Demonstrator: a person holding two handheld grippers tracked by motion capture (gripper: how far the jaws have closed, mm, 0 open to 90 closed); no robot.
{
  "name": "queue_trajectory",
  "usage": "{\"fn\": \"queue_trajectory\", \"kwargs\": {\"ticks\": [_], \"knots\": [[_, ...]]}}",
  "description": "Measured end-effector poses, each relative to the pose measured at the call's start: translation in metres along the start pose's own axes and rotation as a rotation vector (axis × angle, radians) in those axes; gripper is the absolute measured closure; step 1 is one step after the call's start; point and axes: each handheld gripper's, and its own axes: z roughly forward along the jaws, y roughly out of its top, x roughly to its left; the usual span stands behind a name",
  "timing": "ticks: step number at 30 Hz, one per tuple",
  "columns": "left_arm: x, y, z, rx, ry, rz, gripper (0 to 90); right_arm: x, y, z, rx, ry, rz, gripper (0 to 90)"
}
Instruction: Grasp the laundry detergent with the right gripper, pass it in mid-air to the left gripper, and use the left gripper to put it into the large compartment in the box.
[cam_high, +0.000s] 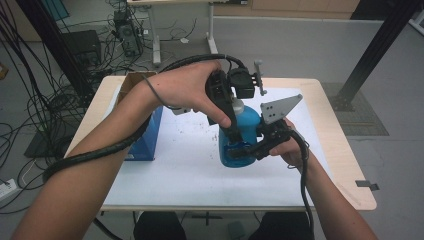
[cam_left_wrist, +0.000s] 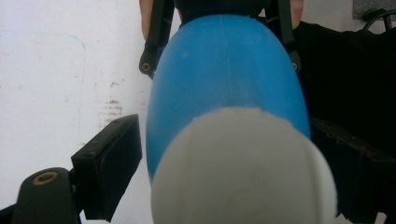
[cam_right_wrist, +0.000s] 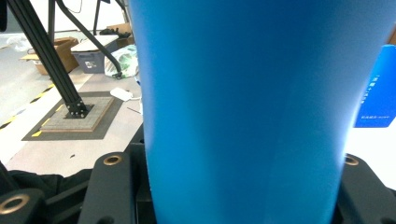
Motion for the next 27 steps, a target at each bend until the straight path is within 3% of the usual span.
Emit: {"fn": "queue_trajectory", "kwargs": {"ticks": [27], "knots": [[0.0021,0.0029,-0.0015,0.005,-0.025,-0.004,28.5,0.0001,0.0001,0.0008,0.005,0.000,-0.004,42.9]]}}
